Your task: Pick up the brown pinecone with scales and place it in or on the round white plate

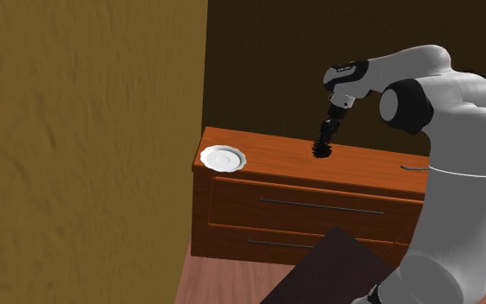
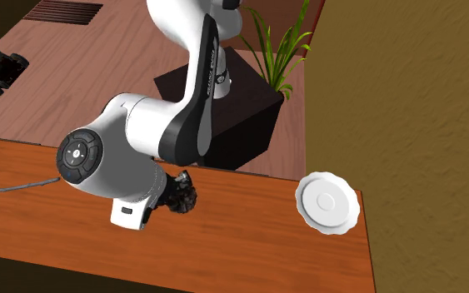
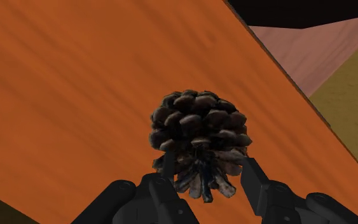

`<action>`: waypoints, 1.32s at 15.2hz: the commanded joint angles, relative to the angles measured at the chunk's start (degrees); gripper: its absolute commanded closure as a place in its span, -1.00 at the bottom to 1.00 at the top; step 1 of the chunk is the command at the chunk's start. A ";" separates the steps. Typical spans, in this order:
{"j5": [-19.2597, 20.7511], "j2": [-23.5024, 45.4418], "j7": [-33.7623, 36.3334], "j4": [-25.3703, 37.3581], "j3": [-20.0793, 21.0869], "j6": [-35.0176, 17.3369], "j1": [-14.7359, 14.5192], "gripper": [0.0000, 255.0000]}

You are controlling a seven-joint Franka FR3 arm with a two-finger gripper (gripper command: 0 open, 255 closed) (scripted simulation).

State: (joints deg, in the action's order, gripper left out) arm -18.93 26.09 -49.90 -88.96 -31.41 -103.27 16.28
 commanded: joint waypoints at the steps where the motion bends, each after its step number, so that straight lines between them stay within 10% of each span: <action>1: 0.24 -0.29 0.16 1.11 -0.15 1.33 0.15 1.00; 6: 0.74 -0.97 0.74 3.58 -0.39 4.32 0.30 1.00; 20: 2.08 -4.87 17.90 0.98 4.14 2.47 -12.78 1.00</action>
State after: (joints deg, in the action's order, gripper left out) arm -16.96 21.53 -33.34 -87.81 -27.60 -100.64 4.44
